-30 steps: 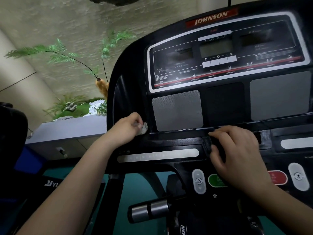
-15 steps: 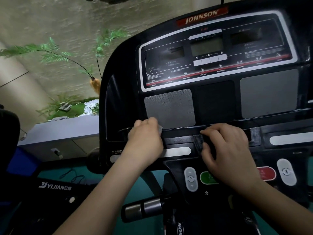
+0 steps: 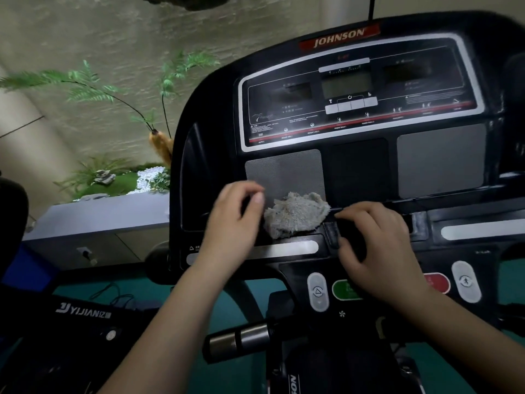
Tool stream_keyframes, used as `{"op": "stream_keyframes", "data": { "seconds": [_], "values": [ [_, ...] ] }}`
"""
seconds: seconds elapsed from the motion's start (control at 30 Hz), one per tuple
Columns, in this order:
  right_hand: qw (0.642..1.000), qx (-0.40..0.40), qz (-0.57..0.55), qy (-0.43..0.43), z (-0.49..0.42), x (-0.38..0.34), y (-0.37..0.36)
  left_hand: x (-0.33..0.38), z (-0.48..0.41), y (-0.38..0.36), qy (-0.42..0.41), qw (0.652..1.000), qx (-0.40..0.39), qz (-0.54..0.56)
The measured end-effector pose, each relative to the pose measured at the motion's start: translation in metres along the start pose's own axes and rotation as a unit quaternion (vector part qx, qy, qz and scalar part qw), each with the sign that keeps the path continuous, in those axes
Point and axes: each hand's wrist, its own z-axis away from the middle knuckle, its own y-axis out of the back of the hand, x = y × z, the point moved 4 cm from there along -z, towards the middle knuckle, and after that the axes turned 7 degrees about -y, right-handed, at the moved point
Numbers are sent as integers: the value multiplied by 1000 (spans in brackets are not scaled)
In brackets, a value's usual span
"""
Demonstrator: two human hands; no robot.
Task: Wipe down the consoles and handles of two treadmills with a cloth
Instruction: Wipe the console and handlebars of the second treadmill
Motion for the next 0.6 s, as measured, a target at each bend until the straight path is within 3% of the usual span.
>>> {"op": "stream_keyframes", "data": {
  "seconds": [0.1,0.2,0.3,0.6],
  "values": [
    [1000,0,-23,-13,-8,-16,6,-40,24,16,70,990,40,-117],
    [998,-55,18,7,-24,-51,-7,-59,44,8,58,977,20,-204],
    [991,-123,58,-18,-41,-72,-31,-62,51,4,29,976,38,-215],
    [979,-193,53,44,-50,-112,-78,-65,53,0,21,973,46,-223]
  ]
}}
